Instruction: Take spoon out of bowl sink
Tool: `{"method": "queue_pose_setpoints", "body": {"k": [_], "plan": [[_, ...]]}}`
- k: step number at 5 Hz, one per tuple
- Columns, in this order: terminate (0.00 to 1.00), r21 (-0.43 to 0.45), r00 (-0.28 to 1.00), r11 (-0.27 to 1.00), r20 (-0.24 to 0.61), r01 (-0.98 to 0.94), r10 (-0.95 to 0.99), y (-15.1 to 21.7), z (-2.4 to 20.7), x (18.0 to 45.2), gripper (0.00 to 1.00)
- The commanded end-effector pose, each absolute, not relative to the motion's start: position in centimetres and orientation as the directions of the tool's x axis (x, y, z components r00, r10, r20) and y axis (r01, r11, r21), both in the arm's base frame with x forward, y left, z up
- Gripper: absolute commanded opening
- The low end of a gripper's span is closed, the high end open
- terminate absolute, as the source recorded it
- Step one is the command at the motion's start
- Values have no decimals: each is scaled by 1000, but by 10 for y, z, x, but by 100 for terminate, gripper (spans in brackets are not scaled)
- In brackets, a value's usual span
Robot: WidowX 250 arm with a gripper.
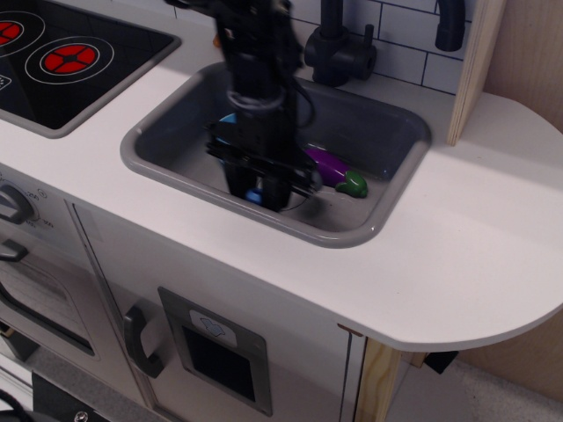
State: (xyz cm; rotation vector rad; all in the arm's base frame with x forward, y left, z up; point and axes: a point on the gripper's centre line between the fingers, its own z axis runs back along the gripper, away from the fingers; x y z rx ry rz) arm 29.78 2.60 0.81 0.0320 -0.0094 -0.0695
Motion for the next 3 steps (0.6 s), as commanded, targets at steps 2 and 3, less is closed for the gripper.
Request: {"method": "queue_pose_setpoints", "body": {"k": [2, 3], "plan": [[0, 74, 996, 994, 19, 83, -85, 22, -8, 300, 0], [0, 73, 996, 993, -2, 93, -93, 24, -6, 299, 100]]}}
